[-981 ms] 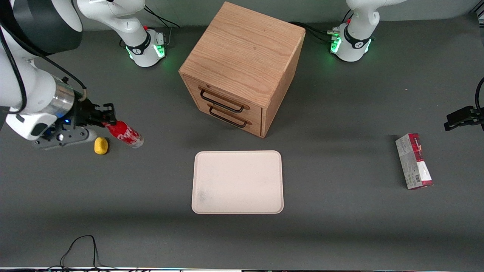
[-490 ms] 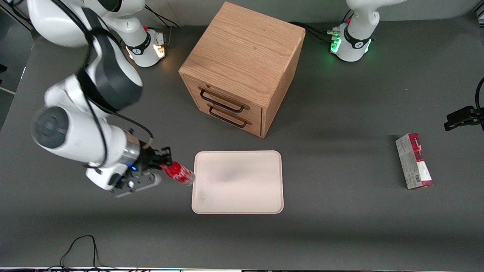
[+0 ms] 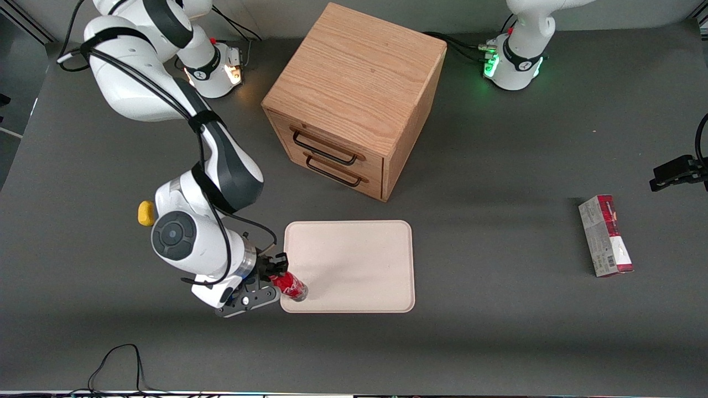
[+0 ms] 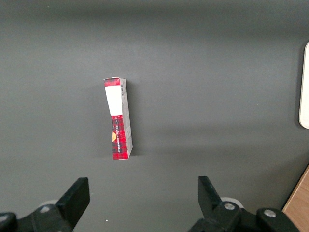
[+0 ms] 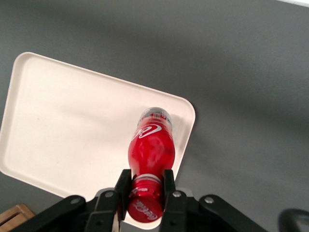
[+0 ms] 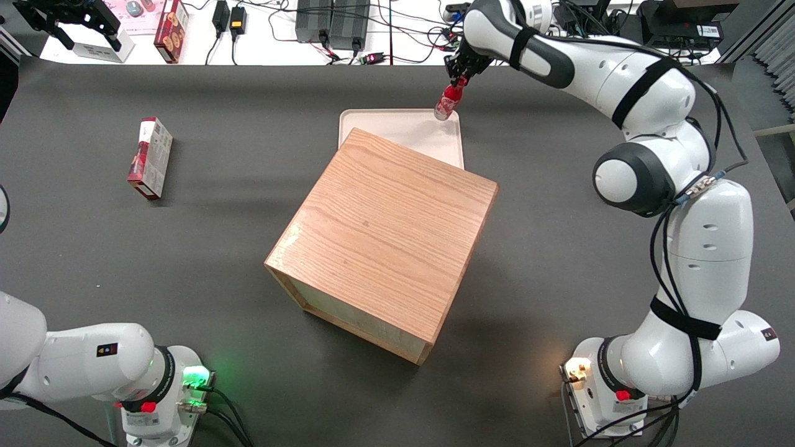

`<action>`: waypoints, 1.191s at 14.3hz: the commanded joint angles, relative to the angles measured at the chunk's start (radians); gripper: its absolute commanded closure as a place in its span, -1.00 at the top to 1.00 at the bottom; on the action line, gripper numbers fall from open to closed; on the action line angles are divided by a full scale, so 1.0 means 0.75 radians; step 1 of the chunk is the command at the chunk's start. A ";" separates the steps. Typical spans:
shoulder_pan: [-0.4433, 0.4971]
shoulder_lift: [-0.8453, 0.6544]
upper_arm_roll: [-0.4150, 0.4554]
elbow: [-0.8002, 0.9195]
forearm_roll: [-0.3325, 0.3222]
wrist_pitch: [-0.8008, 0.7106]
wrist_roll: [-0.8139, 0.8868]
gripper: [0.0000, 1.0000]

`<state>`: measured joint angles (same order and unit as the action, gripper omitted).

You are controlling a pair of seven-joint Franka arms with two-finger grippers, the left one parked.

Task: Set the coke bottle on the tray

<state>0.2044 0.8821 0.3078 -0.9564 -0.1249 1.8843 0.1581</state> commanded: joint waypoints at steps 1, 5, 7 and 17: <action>0.012 0.022 0.015 0.014 -0.040 0.017 0.041 -1.00; 0.010 0.018 0.013 -0.034 -0.075 0.032 0.104 0.52; 0.010 0.018 0.007 -0.038 -0.095 0.034 0.116 1.00; -0.019 -0.269 -0.036 -0.142 -0.065 -0.190 0.210 1.00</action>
<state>0.2084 0.7986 0.3046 -0.9778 -0.1819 1.8154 0.2848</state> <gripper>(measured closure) 0.000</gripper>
